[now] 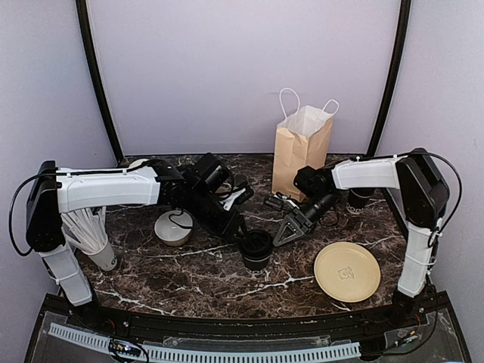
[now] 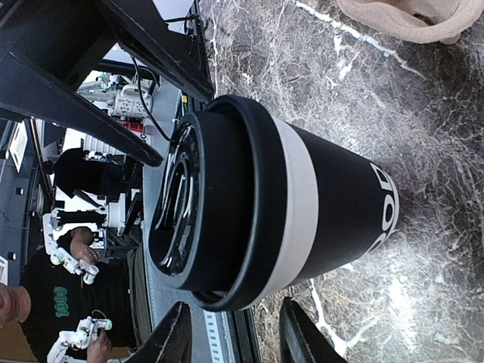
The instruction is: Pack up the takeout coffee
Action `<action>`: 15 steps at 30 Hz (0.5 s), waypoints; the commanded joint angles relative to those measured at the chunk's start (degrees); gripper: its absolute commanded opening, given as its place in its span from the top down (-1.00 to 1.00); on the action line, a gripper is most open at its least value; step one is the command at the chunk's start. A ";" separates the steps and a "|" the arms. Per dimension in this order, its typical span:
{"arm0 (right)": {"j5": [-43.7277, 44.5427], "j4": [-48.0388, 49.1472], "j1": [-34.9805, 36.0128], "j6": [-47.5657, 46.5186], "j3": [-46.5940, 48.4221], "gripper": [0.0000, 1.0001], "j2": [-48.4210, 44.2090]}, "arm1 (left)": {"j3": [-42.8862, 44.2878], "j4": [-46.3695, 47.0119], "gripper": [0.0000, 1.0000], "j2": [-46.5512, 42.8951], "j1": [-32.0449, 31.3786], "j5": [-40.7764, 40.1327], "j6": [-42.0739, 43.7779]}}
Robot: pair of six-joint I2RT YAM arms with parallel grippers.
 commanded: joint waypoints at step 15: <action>-0.60 0.29 1.16 3.82 1.90 0.34 4.22 | 2.02 0.14 0.20 1.98 0.20 2.52 0.88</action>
